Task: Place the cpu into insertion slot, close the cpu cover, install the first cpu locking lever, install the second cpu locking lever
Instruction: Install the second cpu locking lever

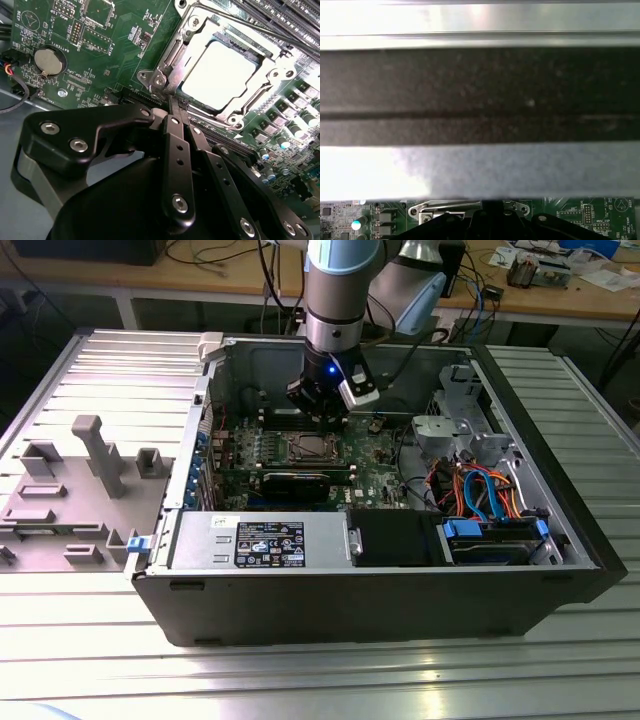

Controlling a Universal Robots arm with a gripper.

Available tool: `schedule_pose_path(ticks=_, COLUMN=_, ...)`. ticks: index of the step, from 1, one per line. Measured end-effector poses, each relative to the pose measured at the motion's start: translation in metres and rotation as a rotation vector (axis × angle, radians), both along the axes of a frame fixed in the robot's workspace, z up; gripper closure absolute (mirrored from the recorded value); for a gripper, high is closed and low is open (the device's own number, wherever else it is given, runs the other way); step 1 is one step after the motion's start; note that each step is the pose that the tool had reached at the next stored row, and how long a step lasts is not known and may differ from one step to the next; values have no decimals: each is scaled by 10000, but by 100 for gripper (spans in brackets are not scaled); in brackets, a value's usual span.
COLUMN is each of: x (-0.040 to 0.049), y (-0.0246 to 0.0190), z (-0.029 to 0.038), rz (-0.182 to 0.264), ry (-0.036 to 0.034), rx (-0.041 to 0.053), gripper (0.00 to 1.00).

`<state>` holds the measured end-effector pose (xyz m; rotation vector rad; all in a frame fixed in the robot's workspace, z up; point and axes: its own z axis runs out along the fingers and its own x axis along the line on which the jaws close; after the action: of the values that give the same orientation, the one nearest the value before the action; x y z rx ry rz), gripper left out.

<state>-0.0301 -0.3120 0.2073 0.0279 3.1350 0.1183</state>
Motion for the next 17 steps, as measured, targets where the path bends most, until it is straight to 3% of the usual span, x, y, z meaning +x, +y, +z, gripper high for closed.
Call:
schedule_pose_path(ticks=10, x=-1, y=-25, z=4, rz=-2, ry=2, rx=-3, gripper=89)
schedule_pose_path(ticks=17, x=0, y=-25, z=117, rz=0, ry=1, rx=-2, gripper=89)
